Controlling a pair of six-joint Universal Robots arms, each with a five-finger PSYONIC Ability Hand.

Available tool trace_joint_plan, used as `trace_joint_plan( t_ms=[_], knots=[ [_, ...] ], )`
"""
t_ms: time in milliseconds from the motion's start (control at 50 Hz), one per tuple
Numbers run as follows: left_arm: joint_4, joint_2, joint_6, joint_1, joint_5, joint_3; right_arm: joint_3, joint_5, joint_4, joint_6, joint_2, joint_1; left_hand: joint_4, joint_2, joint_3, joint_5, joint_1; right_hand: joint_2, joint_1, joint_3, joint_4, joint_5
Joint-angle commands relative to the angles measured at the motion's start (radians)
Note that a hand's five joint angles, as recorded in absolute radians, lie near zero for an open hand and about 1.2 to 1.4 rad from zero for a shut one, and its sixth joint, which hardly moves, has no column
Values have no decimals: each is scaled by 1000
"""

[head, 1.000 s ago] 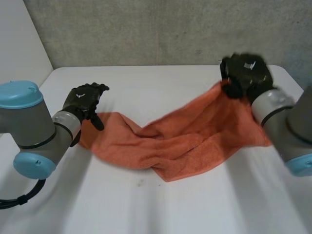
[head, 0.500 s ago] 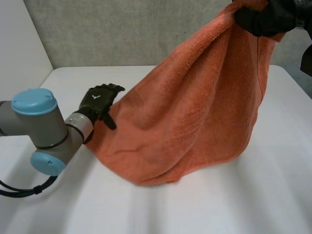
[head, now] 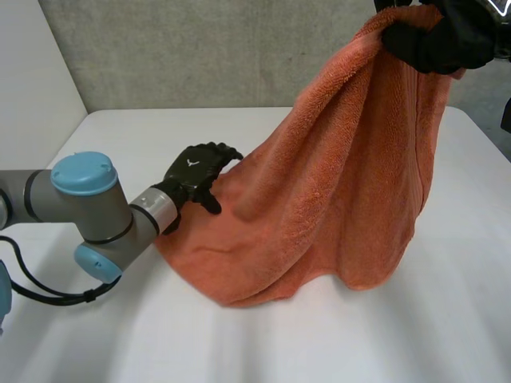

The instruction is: Fold the laundry

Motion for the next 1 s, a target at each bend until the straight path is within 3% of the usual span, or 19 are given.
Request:
trace_joint_plan(
  t_ms=[20,80,120,240,280,300,320,340,360,380,400,440,460,500,540,700,780,860,1000],
  knots=[
    [7,-24,-14,-24,31,53,3,0,18,0,-20,2,-122,-122,-122,-120,-128,214,427,213,202,264],
    [3,-24,-39,-24,61,64,3,-3,19,0,-20,2,-89,-90,-90,-88,-96,214,427,213,202,264],
    [-7,-26,-68,-26,136,63,3,-3,19,0,-20,2,-19,-20,-19,-18,-26,214,427,213,202,264],
    [-45,-39,-86,-26,239,69,3,-4,15,0,-20,0,107,107,107,109,101,214,427,213,202,264],
    [-51,-49,-89,-26,241,79,3,-4,13,0,-20,2,527,527,527,529,521,214,427,213,202,264],
    [-51,-49,-89,-26,241,80,2,-6,12,0,-17,-1,530,530,530,531,524,214,427,213,202,264],
    [-50,-50,-89,-26,218,89,2,-6,12,0,-17,-1,844,844,844,845,837,214,427,213,202,264],
    [-50,-50,-89,-26,218,89,0,-11,9,2,-12,-9,847,847,847,848,841,214,427,213,202,264],
    [-48,-47,-88,-26,175,96,0,-18,9,0,-6,-21,1030,1030,1030,1031,1023,214,427,213,202,264],
    [-45,-43,-85,-26,108,101,0,-18,9,0,-6,-21,1032,1031,1032,1033,1025,214,427,213,202,264],
    [-45,-42,-85,-26,107,101,-2,-26,12,0,-4,-35,1032,1031,1032,1033,1025,214,427,213,202,264],
    [-25,-20,-77,-18,-54,103,-3,-31,15,-2,-3,-50,1032,1031,1032,1033,1025,214,427,213,202,264],
    [-25,-19,-77,-18,-55,103,-5,-32,15,-2,2,-65,1032,1031,1032,1033,1025,214,427,213,202,264],
    [21,51,-74,-3,-194,70,-5,-32,15,0,21,-82,1032,1031,1032,1033,1025,214,427,213,202,264],
    [42,94,-72,6,-236,37,-6,-31,18,-2,54,-98,1032,1031,1032,1033,1025,214,427,213,202,264],
    [85,373,-54,51,-256,-208,-21,-17,70,-18,200,-127,1032,1031,1032,1033,1025,214,427,213,202,264],
    [78,462,-17,49,-258,-295,-26,-6,148,-131,304,-127,1032,1031,1032,1033,1025,214,427,213,202,264],
    [14,551,110,51,-259,-417,-29,12,208,-236,370,-118,1032,1031,1032,1033,1025,214,427,213,202,264],
    [-146,531,293,40,-271,-477,-83,107,299,-396,573,-93,1032,1031,1032,1033,1025,214,427,213,202,264]
  ],
)
